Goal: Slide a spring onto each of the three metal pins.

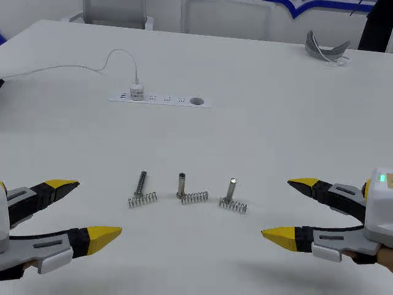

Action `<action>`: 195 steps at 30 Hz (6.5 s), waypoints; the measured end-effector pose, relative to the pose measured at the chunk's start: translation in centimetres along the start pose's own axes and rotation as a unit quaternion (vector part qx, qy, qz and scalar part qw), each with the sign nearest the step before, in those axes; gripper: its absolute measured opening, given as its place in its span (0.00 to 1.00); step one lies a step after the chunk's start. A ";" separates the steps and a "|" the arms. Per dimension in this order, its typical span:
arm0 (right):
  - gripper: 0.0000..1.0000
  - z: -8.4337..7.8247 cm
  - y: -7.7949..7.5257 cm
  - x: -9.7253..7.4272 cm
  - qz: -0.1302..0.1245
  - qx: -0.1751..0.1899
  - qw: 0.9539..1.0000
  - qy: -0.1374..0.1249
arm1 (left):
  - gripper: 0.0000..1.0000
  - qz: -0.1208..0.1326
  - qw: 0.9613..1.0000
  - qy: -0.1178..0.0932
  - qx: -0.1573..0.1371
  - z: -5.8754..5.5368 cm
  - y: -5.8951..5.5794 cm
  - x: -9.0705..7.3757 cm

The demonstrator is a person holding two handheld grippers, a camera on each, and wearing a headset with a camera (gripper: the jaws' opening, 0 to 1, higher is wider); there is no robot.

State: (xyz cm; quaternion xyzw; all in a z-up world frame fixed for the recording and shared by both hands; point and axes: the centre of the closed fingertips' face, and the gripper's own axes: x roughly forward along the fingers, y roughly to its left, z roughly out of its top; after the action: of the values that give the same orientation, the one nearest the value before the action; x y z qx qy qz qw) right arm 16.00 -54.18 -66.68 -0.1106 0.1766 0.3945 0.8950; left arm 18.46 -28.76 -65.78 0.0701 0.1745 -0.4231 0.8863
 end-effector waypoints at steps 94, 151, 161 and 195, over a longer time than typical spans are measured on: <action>0.71 -2.1 -0.3 -0.3 -0.006 0.009 0.999 0.038 | 0.12 0.063 0.983 0.175 0.009 -2.2 4.8 13.2; 0.70 -2.4 -0.1 -0.2 -0.001 0.010 0.999 0.044 | 0.08 0.065 0.974 0.209 0.050 -2.9 5.3 13.2; 0.70 -2.3 -0.2 -0.3 -0.003 0.012 0.999 0.042 | 0.08 0.063 0.975 0.207 0.042 -2.9 4.8 13.1; 0.70 -2.2 0.1 -0.1 0.001 0.011 0.999 0.041 | 0.07 0.053 0.985 0.161 -0.008 -0.7 4.1 11.2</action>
State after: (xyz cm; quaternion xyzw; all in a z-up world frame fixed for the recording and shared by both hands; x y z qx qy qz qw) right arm 15.39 -54.94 -68.68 -0.1164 0.2182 0.3885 0.8876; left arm 27.97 -34.11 -70.66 0.1397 0.3142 -0.3569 0.8685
